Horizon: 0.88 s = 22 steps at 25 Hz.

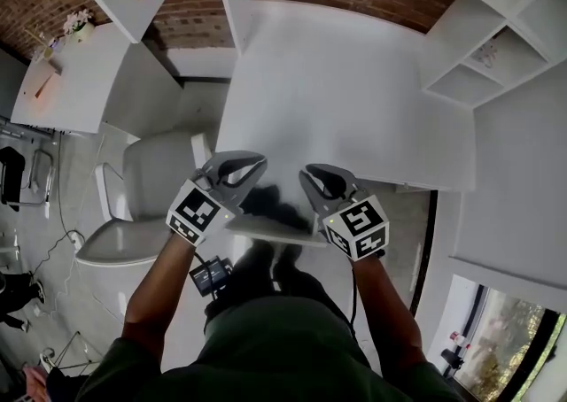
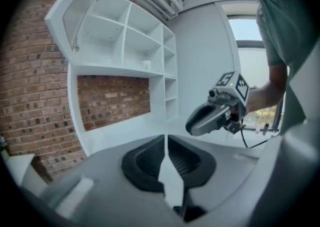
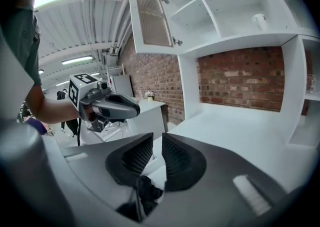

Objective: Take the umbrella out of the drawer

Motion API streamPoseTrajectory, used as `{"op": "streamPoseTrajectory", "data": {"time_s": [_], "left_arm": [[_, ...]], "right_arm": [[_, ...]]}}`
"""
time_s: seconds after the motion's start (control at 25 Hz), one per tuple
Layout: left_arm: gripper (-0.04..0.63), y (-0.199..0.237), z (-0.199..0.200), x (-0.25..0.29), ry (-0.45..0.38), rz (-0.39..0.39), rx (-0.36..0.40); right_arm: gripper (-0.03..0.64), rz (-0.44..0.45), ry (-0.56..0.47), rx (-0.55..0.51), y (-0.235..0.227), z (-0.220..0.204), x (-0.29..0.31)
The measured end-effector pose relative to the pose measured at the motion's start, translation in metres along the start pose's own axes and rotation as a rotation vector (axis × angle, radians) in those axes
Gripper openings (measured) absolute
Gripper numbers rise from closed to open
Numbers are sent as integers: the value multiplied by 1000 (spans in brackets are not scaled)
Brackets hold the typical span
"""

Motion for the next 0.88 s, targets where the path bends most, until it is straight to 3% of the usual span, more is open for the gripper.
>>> {"op": "streamPoseTrajectory", "data": {"time_s": [0.36,0.88], "left_arm": [[84,29,-107,48,229,-131,-48],[232,21,-253,112,538,-387,29]], "right_arm": [[98,79,200,26,-6,-79,74],[193,210,517,103,-4,-229,160]]}}
Point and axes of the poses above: the fingertips, and each gripper's own axes: x forward along the fingers, y to its left, z out of its top, the point moved 7 cm from there along -x, backward along the fingers, and after that the axes turned 3 degrees about -x, right-handed, at the moved point
